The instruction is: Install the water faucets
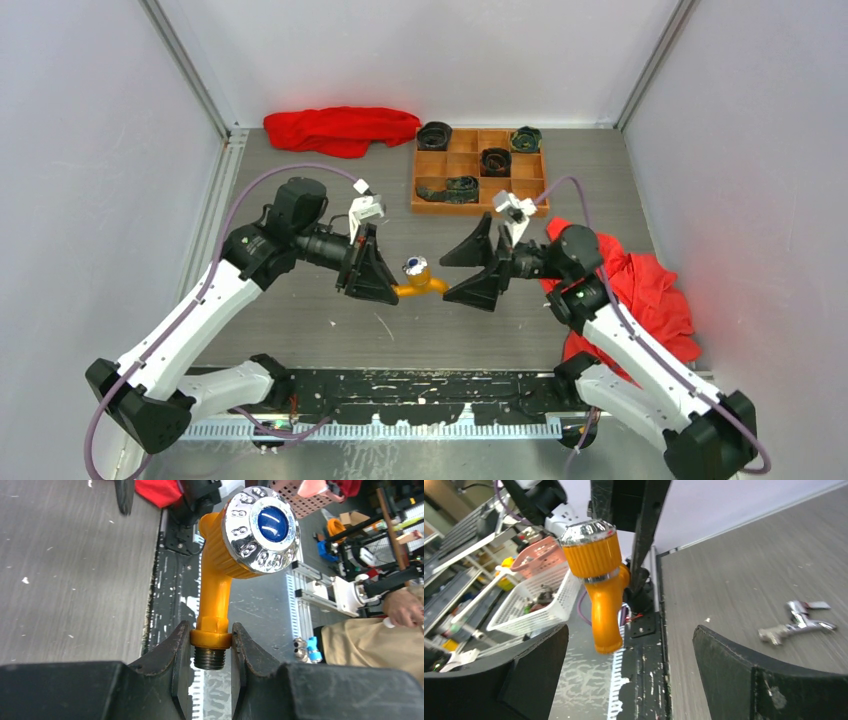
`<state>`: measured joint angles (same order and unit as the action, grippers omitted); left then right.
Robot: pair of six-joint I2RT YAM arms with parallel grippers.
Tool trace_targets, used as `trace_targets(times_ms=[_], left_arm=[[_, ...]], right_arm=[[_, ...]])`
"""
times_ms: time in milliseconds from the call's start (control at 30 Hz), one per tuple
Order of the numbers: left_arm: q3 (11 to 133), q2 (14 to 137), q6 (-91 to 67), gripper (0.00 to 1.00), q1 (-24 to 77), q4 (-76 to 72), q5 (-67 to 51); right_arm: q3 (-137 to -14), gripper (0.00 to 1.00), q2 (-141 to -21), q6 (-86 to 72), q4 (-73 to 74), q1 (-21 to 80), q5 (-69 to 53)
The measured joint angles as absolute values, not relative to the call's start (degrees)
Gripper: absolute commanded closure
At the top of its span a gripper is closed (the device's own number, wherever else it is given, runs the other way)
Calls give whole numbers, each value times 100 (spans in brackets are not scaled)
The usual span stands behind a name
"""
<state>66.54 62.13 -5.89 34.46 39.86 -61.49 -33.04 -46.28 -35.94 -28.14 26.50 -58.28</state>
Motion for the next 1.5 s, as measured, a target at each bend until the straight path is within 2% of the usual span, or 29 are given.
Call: trace_targets(times_ms=[200,400,500,533,633,667,733,800,867,933,967,1000,1033,1067,1133,1200,1300,1500], left_arm=[[6654,6213,-854,100,3437,3920,-6379],[6654,6213,-888,100,3437,3929,-6425],[6654,6213,-886,100,3437,3935,-6416],[6654,6217,-884,100,3435,3957,-6390],[6654,6250,-886,100,3398,3970,-6355],[6654,6261,-884,100,3400,3970,-6355],[6654,6289,-880,100,3400,3975,-6361],[6654,6320,-860,100,3400,3986,-6366],[6654,6344,-851,100,3400,4018,-6368],[6654,6357,-847,100,3398,4038,-6357],[6654,6366,-843,100,3393,4051,-6348],[6654,6368,-858,100,3389,4071,-6379],[6654,6368,-860,100,3389,4075,-6405],[6657,6368,-858,100,3389,4082,-6427],[6659,6370,-849,100,3385,4091,-6434],[6659,6377,-834,100,3367,4101,-6431],[6661,6392,-788,100,3345,4119,-6434],[6661,6407,-703,100,3312,4154,-6438]], right_arm=[[-3865,3,-5424,-3374,-2738,3454,-5760],[-4007,29,-5752,-3214,-2661,3922,-5489],[-4101,51,-5848,-3159,-2604,4058,-5371],[-4128,54,-5861,-3144,-2602,4091,-5358],[-4241,55,-5909,-3155,-2582,4191,-5312],[-4281,54,-5935,-3153,-2569,4219,-5306],[-4329,43,-5996,-3155,-2554,4274,-5297],[-4381,43,-6040,-3122,-2443,4307,-5282],[-4436,55,-6051,-3020,-2283,4320,-5253],[-4515,77,-6051,-2877,-2102,4335,-5258],[-4558,82,-6051,-2845,-2034,4340,-5256],[-4587,82,-6051,-2753,-1981,4348,-5238],[-4615,79,-6051,-2683,-1940,4353,-5271],[-4646,69,-6053,-2637,-1890,4366,-5288],[-4707,59,-6073,-2576,-1782,4379,-5312],[-4751,55,-6095,-2519,-1691,4379,-5330],[-4840,42,-6112,-2351,-1391,4381,-5367],[-4963,40,-6104,-1957,-843,4381,-5360]])
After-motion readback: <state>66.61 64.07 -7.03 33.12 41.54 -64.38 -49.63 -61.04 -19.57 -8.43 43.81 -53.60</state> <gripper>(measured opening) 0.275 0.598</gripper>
